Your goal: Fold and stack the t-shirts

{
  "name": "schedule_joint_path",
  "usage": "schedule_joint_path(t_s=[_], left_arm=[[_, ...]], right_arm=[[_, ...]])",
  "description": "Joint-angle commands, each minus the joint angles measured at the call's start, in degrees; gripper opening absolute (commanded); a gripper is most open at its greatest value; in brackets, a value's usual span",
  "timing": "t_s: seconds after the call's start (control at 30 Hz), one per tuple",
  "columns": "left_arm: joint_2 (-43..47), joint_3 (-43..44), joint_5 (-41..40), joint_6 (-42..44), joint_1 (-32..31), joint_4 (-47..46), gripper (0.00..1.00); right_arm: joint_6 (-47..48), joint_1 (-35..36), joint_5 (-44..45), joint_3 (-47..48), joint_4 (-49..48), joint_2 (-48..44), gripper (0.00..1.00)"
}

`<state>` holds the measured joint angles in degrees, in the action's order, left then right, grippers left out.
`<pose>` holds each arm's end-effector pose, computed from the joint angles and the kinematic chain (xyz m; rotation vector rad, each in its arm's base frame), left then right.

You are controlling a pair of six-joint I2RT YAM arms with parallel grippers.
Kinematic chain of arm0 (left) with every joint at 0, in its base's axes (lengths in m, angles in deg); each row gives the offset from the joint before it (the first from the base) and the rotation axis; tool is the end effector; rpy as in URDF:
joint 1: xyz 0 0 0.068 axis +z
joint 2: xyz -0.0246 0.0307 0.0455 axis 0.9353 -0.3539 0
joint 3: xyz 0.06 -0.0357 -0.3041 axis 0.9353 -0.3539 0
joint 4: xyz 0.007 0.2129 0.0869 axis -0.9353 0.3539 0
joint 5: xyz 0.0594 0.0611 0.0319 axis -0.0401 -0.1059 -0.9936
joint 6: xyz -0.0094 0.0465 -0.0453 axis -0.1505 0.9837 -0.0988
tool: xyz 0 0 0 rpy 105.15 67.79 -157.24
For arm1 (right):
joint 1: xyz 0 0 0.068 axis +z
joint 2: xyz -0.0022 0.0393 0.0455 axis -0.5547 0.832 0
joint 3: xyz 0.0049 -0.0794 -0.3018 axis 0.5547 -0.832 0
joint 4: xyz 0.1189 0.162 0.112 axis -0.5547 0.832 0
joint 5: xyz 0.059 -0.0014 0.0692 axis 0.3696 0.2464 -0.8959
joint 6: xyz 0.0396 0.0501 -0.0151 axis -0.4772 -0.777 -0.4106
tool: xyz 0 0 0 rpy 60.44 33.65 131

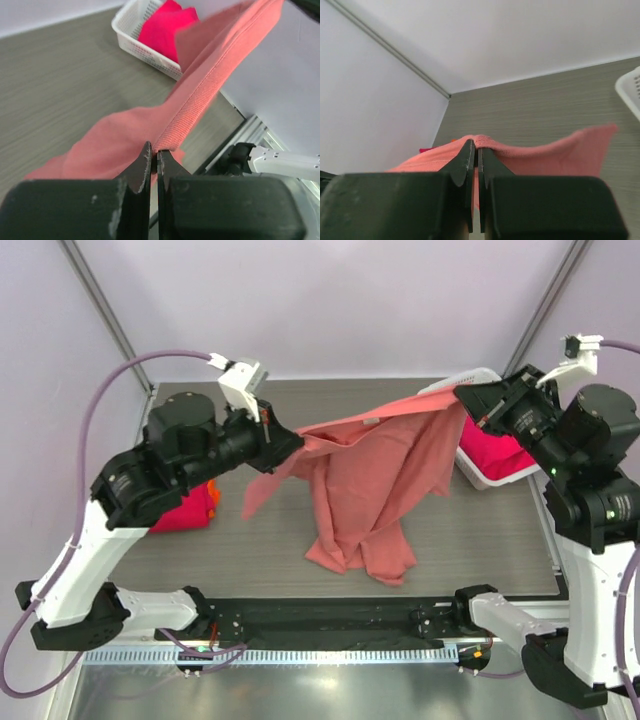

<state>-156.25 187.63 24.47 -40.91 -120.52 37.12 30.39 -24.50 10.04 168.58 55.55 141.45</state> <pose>0.1024 -0.1207 0.5494 0.4004 1.8215 -0.8405 0.1013 0.0277 0.5558 0.1694 1.6477 0.7381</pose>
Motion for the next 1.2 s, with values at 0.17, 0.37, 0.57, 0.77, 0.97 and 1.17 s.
schedule_joint_path(t_s=[0.17, 0.37, 0.57, 0.77, 0.97, 1.17], left_arm=[[-2.9, -7.0, 3.5, -5.3, -9.2, -13.0, 0.0], [-11.4, -8.0, -0.2, -7.2, -22.7, -19.2, 0.0], [-15.9, -14.0, 0.6, -12.0, -25.7, -27.5, 0.0], [-11.9, -22.4, 17.3, -24.3, -14.7, -37.0, 0.0], [4.9, -40.3, 19.3, -27.8, 8.1, -35.8, 0.0], [15.4, -62.0, 31.0, -34.0, 34.7, -37.6, 0.0]], right_arm=[[7.1, -1.3, 27.4, -3.1, -6.7, -10.1, 0.01], [7.5, -1.3, 29.5, -10.3, -12.4, -7.2, 0.01], [8.0, -1.4, 29.8, -15.7, -15.8, -1.3, 0.01], [9.5, -1.3, 13.9, -5.4, -18.3, 16.5, 0.01], [10.7, 10.9, 11.3, 10.0, -19.6, 38.1, 0.01], [10.3, 21.9, 4.7, 30.3, -19.6, 61.5, 0.01]])
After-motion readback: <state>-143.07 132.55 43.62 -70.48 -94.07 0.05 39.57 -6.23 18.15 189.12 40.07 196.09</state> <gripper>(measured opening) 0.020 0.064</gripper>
